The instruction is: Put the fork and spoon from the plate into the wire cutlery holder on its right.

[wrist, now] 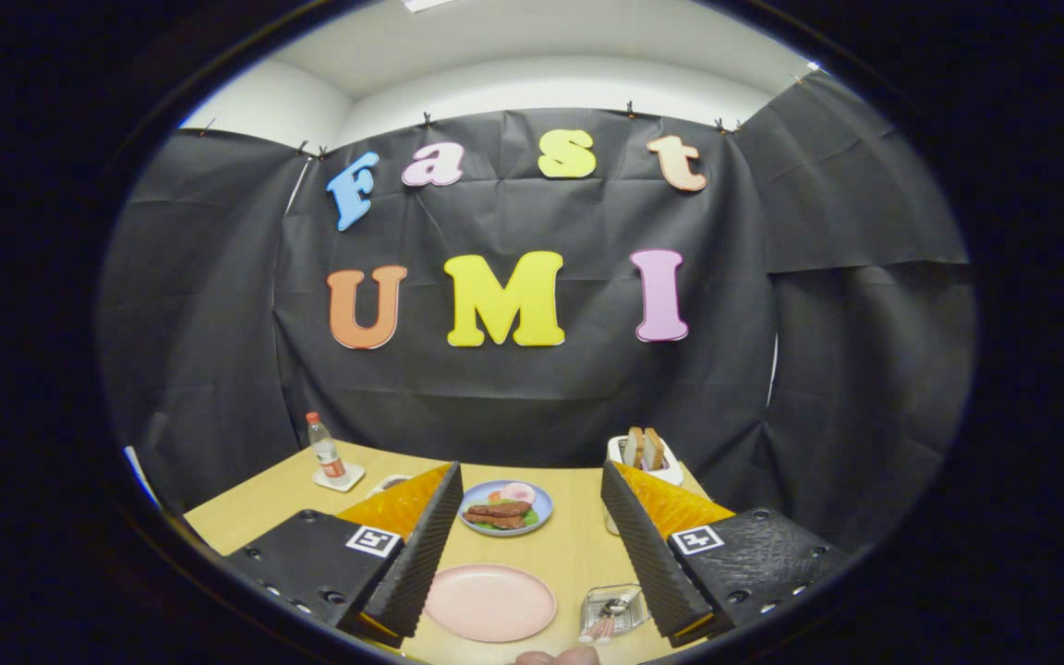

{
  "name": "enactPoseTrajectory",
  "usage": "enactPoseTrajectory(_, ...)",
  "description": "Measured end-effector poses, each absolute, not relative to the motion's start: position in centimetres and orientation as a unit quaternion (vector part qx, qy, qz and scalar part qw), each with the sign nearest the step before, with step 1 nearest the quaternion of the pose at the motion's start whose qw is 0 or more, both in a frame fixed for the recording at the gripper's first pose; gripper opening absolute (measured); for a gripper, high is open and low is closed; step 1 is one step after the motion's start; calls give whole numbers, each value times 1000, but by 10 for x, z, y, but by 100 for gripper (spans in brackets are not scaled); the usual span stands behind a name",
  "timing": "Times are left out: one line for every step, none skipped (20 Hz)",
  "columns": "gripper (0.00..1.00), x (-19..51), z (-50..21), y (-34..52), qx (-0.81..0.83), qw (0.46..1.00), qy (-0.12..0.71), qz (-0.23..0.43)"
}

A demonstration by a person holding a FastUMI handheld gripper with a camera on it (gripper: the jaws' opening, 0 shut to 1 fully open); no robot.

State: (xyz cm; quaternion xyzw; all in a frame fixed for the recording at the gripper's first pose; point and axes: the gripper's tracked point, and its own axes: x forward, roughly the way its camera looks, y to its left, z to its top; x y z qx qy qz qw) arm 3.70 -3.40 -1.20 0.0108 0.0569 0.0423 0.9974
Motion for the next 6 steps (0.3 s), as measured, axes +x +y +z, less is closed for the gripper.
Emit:
enactPoseTrajectory(91, 38, -12, -34, 10, 998, 55, 42)
enactPoseTrajectory(91, 40, -11, -34, 9, 998, 53, 41)
enactPoseTrajectory(91, 41, -10, -35, 8, 998, 50, 40)
enactPoseTrajectory(92, 40, -7, -36, 7, 998, 47, 39)
enactPoseTrajectory(92, 40, -6, -36, 7, 998, 45, 39)
enactPoseTrajectory(92, 40, -5, -36, 7, 998, 43, 40)
